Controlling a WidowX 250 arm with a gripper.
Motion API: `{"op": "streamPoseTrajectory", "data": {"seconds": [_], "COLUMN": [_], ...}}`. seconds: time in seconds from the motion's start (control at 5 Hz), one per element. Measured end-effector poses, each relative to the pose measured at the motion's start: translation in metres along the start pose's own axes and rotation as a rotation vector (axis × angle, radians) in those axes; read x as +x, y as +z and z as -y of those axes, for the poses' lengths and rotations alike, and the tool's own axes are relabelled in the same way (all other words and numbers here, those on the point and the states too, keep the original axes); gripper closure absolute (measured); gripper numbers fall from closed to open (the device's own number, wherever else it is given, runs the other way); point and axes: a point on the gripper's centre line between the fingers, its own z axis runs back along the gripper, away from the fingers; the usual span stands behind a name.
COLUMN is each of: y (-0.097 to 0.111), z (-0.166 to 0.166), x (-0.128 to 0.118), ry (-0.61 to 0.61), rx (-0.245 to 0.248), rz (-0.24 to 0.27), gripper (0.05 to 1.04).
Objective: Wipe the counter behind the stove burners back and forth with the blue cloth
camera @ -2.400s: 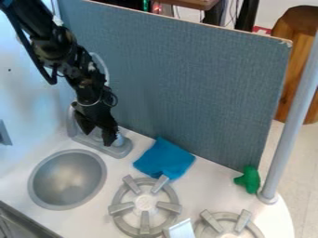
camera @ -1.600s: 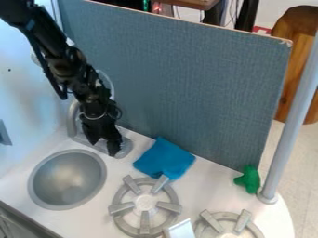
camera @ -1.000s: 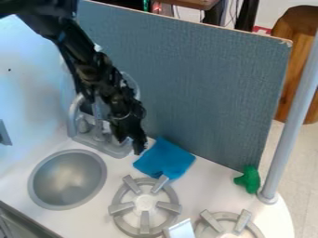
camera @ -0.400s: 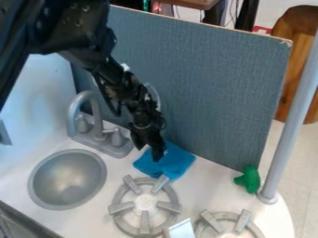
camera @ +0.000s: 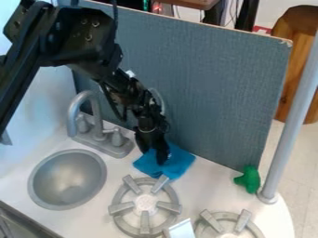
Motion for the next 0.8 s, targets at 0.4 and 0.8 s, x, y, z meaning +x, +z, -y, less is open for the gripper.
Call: {"op": "streamPoseTrajectory", "data": {"seconds": [0.4,0.8], "y": [0.0,-0.012], "z": [0.034,0.082], "x": [0.015,0.029], "ry": [-0.067,-0.174], "rx": [-0.032,-0.064], "rz": [0.016,0.017], "gripper": [0.075,0.075]}}
